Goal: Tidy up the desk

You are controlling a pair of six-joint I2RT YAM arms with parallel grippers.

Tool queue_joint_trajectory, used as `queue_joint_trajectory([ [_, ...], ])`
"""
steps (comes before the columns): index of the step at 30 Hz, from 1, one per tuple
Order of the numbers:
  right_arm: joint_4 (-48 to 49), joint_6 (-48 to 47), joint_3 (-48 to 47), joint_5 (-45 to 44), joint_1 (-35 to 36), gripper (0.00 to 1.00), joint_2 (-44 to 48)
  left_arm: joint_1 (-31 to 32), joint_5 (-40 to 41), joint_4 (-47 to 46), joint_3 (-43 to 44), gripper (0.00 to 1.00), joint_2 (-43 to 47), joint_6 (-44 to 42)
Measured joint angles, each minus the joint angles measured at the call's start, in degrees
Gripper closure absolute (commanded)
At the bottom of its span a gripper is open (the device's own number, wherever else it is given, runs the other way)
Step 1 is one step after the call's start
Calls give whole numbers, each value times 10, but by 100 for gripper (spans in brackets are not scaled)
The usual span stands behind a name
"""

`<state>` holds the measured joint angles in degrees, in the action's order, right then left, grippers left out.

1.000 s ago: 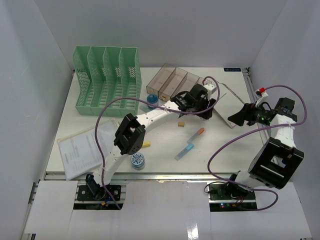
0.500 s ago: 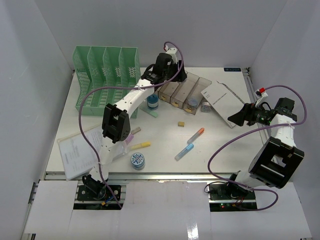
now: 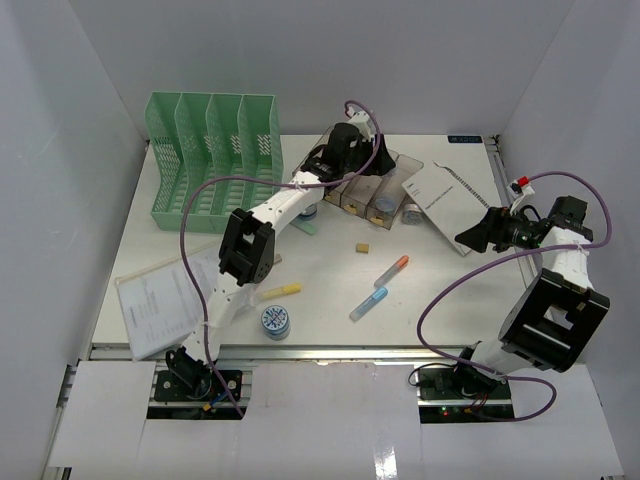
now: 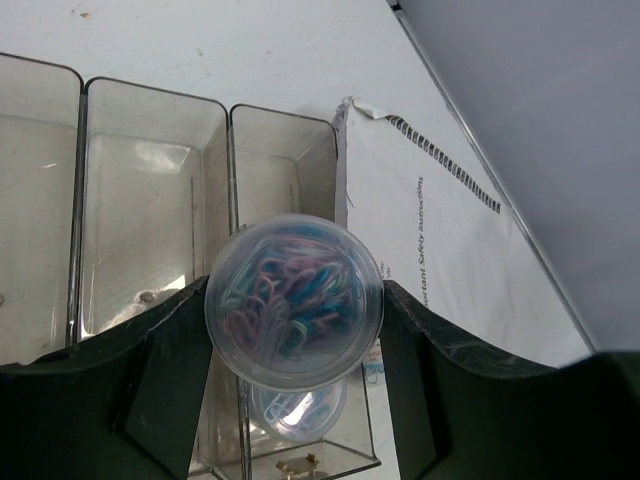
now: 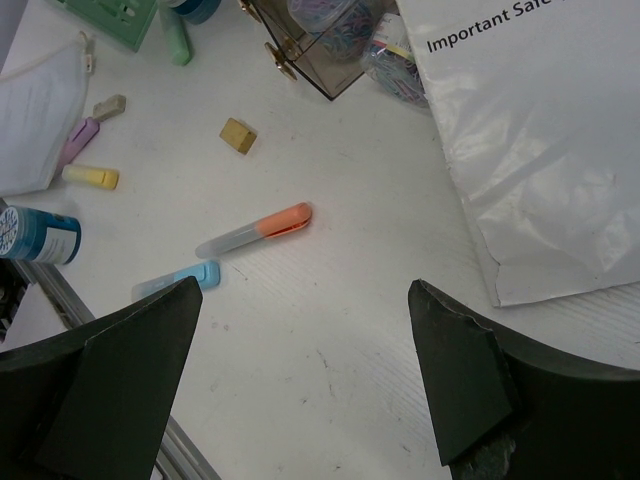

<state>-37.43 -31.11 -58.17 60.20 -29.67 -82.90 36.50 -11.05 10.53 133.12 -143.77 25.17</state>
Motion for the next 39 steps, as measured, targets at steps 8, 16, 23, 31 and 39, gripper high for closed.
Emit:
queue_joint_trajectory([
  [8, 0, 0, 0, 0, 0, 10, -1, -1, -16, -48, 0, 100, -32, 32],
  [16, 0, 0, 0, 0, 0, 10, -1, 0, -20, -64, 0, 100, -50, 52],
  [23, 0, 0, 0, 0, 0, 10, -1, 4, -28, -67, 0, 100, -51, 66],
  [31, 0, -2, 0, 0, 0, 10, -1, 13, -34, -72, 1, 94, -53, 77],
  [39, 0, -4, 0, 0, 0, 10, -1, 17, -39, -84, 14, 79, -79, 95],
])
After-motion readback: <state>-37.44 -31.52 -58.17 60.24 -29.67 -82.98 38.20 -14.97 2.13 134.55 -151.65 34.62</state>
